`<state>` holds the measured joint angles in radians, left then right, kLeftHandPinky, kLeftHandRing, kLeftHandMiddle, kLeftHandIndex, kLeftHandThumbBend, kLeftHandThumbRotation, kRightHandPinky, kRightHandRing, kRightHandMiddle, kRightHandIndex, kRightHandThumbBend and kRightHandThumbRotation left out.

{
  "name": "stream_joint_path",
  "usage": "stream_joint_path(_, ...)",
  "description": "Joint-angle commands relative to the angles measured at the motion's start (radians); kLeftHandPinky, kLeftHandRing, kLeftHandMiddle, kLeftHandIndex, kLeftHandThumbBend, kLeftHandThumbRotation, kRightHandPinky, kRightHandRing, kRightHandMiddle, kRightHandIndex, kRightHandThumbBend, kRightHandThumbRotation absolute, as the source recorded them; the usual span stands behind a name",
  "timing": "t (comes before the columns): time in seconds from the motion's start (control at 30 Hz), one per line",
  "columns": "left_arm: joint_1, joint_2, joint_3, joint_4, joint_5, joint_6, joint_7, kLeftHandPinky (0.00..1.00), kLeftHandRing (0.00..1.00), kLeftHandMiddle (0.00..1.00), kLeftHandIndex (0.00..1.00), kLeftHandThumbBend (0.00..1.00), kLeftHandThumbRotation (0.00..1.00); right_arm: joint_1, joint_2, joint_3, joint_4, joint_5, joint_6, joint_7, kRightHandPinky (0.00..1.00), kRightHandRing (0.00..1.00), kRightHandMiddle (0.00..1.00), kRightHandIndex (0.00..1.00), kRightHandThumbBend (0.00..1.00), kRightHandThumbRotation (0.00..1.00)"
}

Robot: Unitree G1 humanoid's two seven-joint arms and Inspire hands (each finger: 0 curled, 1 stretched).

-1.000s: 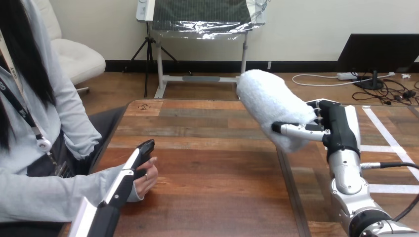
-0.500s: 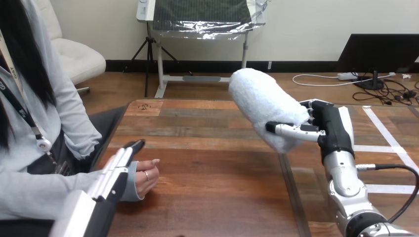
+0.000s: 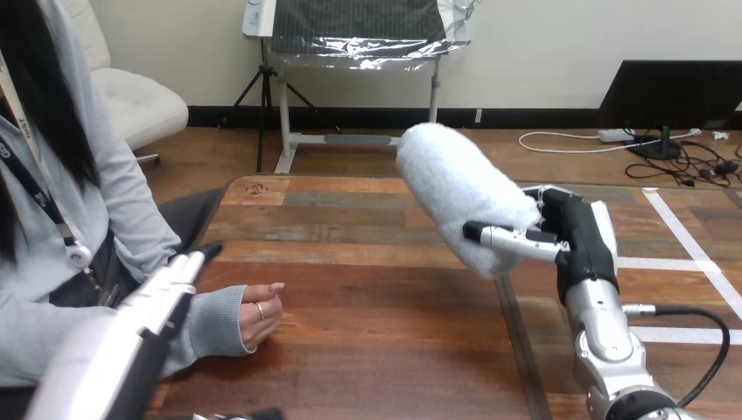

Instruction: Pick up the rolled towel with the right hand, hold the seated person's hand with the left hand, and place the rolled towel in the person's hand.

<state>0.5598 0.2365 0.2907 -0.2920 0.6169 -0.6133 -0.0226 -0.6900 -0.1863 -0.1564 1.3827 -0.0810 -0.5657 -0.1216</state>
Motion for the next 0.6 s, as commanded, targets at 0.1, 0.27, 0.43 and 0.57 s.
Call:
stream_joint_path(0.1, -0.093, 0.112, 0.050, -0.065, 0.021, 0.052, -0.007, 0.87, 0.92, 0.94, 0.95, 1.00, 0.42, -0.042, 0.007, -0.023, -0.060, 0.023, -0.054, 0.012, 0.35, 0.40, 0.48, 0.47, 0.83, 0.00)
stream_joint_path(0.27, -0.119, 0.161, 0.060, -0.075, 0.005, 0.096, -0.040, 0.86, 0.92, 0.94, 0.95, 1.00, 0.40, -0.037, 0.008, -0.021, -0.062, 0.020, -0.064, 0.011, 0.35, 0.40, 0.48, 0.47, 0.85, 0.00)
stream_joint_path(0.43, -0.155, 0.214, 0.069, -0.073, 0.001, 0.128, -0.060, 0.85, 0.91, 0.93, 0.94, 1.00, 0.37, -0.032, 0.009, -0.022, -0.064, 0.019, -0.071, 0.012, 0.35, 0.40, 0.48, 0.46, 0.85, 0.00)
stream_joint_path(0.57, -0.190, 0.248, 0.069, -0.061, -0.008, 0.160, -0.084, 0.85, 0.90, 0.92, 0.93, 1.00, 0.32, -0.026, 0.006, -0.015, -0.065, 0.010, -0.081, 0.004, 0.34, 0.40, 0.47, 0.46, 0.85, 0.00)
